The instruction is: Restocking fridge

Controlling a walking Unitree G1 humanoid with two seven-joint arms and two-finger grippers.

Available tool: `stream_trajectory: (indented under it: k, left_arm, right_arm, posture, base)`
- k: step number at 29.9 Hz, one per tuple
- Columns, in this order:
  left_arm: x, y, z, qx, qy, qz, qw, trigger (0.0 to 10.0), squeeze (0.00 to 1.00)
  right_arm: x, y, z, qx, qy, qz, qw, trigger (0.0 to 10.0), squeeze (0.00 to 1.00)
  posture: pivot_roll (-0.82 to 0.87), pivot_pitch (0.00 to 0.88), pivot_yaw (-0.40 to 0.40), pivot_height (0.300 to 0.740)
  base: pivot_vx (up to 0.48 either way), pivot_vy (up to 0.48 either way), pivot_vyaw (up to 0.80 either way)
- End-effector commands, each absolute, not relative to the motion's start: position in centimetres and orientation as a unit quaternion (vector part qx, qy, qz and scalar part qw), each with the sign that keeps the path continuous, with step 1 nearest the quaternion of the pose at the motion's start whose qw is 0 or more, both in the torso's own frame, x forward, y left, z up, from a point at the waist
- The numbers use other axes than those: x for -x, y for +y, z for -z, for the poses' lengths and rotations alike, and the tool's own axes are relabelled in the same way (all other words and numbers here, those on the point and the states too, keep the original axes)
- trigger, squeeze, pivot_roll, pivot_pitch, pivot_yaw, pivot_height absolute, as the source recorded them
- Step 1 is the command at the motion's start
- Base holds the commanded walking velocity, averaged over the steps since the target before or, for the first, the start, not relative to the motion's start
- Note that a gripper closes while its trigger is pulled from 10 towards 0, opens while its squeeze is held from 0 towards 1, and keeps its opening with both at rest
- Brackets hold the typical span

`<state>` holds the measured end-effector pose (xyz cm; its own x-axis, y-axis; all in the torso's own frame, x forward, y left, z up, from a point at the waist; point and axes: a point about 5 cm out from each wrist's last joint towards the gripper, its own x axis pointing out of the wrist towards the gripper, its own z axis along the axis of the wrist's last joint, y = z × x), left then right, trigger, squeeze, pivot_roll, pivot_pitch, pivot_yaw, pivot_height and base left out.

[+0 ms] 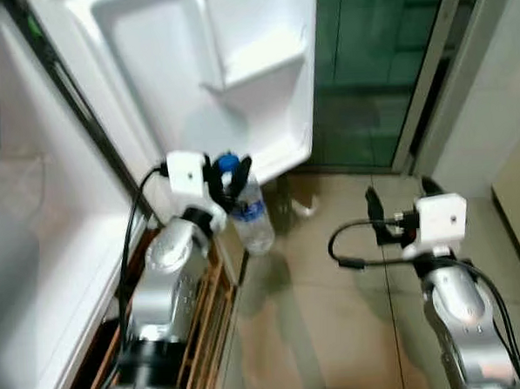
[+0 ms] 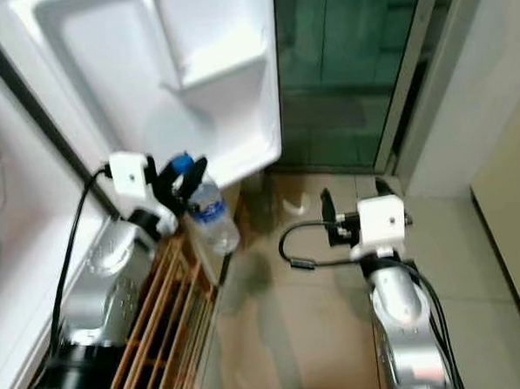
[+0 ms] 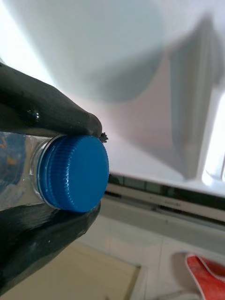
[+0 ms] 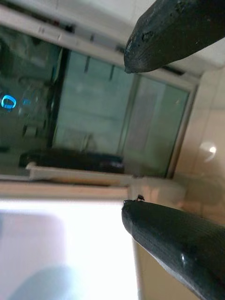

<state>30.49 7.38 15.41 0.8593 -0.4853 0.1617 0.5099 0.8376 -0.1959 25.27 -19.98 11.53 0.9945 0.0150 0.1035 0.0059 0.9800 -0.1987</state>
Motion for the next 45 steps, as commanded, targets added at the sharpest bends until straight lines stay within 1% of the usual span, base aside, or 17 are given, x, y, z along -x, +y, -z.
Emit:
stream_trajectory:
  k: [1, 4, 7, 8, 9, 10, 11, 12, 15, 21, 25, 26, 30, 36, 37, 40, 45]
  left_arm:
    - [-30.8, 8.9, -17.0, 0.094, -0.092, 0.232, 0.964, 10.0, 0.0]
    - [-30.9, 8.9, -17.8, 0.088, -0.104, 0.224, 0.965, 10.0, 0.0]
    - [-30.9, 8.6, -19.1, 0.074, -0.12, 0.242, 0.96, 10.0, 0.0]
    - [-30.6, 7.8, -20.7, 0.049, -0.148, 0.278, 0.948, 10.0, 0.0]
    - [-30.5, 7.6, -21.8, 0.053, -0.164, 0.297, 0.939, 10.0, 0.0]
    - [-30.5, 7.6, -21.8, 0.053, -0.164, 0.297, 0.939, 10.0, 0.0]
    - [-30.4, 7.5, -24.0, 0.072, -0.191, 0.326, 0.923, 10.0, 0.0]
    - [-30.4, 7.5, -24.8, 0.08, -0.2, 0.336, 0.917, 10.0, 0.0]
    - [-30.5, 7.3, -26.6, 0.09, -0.214, 0.365, 0.902, 10.0, 0.0]
    - [-30.7, 7.2, -27.9, 0.1, -0.224, 0.381, 0.892, 10.0, 0.0]
    - [-30.7, 7.0, -27.9, 0.092, -0.224, 0.384, 0.891, 10.0, 0.0]
    - [-31.1, 6.6, -27.4, 0.058, -0.229, 0.363, 0.901, 10.0, 0.0]
    - [-32.0, 6.2, -26.8, 0.038, -0.244, 0.299, 0.922, 10.0, 0.0]
    - [-33.1, 4.7, -25.3, 0.011, -0.25, 0.263, 0.932, 10.0, 0.0]
    - [-33.1, 4.7, -25.3, 0.011, -0.25, 0.263, 0.932, 10.0, 0.0]
    - [-33.8, 4.7, -24.5, -0.028, -0.253, 0.243, 0.936, 10.0, 0.0]
    - [-34.2, 4.2, -23.8, -0.047, -0.251, 0.238, 0.937, 10.0, 0.0]
  right_arm:
    - [-25.4, -18.8, -12.1, 0.086, -0.07, -0.023, 0.994, 10.0, 0.0]
    - [-25.4, -18.8, -12.1, 0.089, -0.067, -0.025, 0.993, 10.0, 0.0]
    - [-25.3, -18.7, -12.1, 0.094, -0.064, -0.039, 0.993, 10.0, 0.0]
    - [-25.1, -18.7, -12.1, 0.1, -0.059, -0.057, 0.992, 10.0, 0.0]
    - [-24.9, -18.7, -12.1, 0.098, -0.053, -0.067, 0.992, 10.0, 0.0]
    - [-24.9, -18.7, -12.1, 0.098, -0.053, -0.067, 0.992, 10.0, 0.0]
    - [-24.7, -18.9, -12.2, 0.099, -0.05, -0.079, 0.991, 10.0, 0.0]
    - [-24.7, -18.9, -12.3, 0.099, -0.05, -0.083, 0.99, 10.0, 0.0]
    - [-24.6, -18.7, -12.2, 0.098, -0.049, -0.091, 0.99, 10.0, 0.0]
    - [-23.8, -17.7, -11.7, 0.096, -0.035, -0.117, 0.988, 10.0, 0.0]
    - [-23.7, -17.7, -11.6, 0.094, -0.032, -0.117, 0.988, 10.0, 0.0]
    - [-23.8, -17.8, -11.5, 0.094, -0.03, -0.115, 0.988, 10.0, 0.0]
    - [-23.8, -17.6, -11.8, 0.093, -0.033, -0.122, 0.988, 10.0, 0.0]
    - [-23.4, -17.1, -12.1, 0.1, -0.038, -0.136, 0.985, 10.0, 0.0]
    - [-23.4, -17.1, -12.1, 0.1, -0.038, -0.136, 0.985, 10.0, 0.0]
    - [-22.8, -17.0, -12.0, 0.099, -0.036, -0.138, 0.985, 10.0, 0.0]
    - [-22.1, -16.8, -11.7, 0.093, -0.028, -0.134, 0.986, 10.0, 0.0]
  posture:
    - [-0.2, 0.0, 0.099, 0.74]
    - [-0.2, 0.0, 0.099, 0.74]
    - [-0.2, 0.0, 0.098, 0.74]
    - [-0.19, 0.0, 0.09, 0.74]
    - [-0.19, 0.0, 0.09, 0.74]
    - [-0.19, 0.0, 0.09, 0.74]
    - [-0.19, 0.0, 0.085, 0.74]
    - [-0.19, 0.0, 0.085, 0.74]
    - [-0.2, 0.0, 0.087, 0.74]
    - [-0.21, 0.0, 0.088, 0.74]
    - [-0.21, 0.0, 0.089, 0.74]
    - [-0.21, 0.0, 0.088, 0.74]
    - [-0.22, 0.0, 0.081, 0.74]
    - [-0.23, 0.0, 0.085, 0.74]
    - [-0.23, 0.0, 0.085, 0.74]
    - [-0.24, 0.0, 0.095, 0.74]
    - [-0.24, 0.013, 0.105, 0.74]
  base:
    - [0.446, 0.0, 0.0]
    - [0.388, 0.0, 0.0]
    - [0.0, 0.0, 0.0]
    - [0.0, 0.0, 0.0]
    - [0.0, 0.0, 0.0]
    - [0.0, 0.0, 0.0]
    - [0.0, 0.0, 0.0]
    - [0.0, 0.0, 0.0]
    - [0.0, 0.0, 0.0]
    - [0.0, 0.0, 0.0]
    - [0.0, 0.0, 0.0]
    - [0.0, 0.0, 0.0]
    - [0.0, 0.0, 0.0]
    - [0.0, 0.0, 0.0]
    - [0.0, 0.0, 0.0]
    - [0.0, 0.0, 0.0]
    - [0.0, 0.0, 0.0]
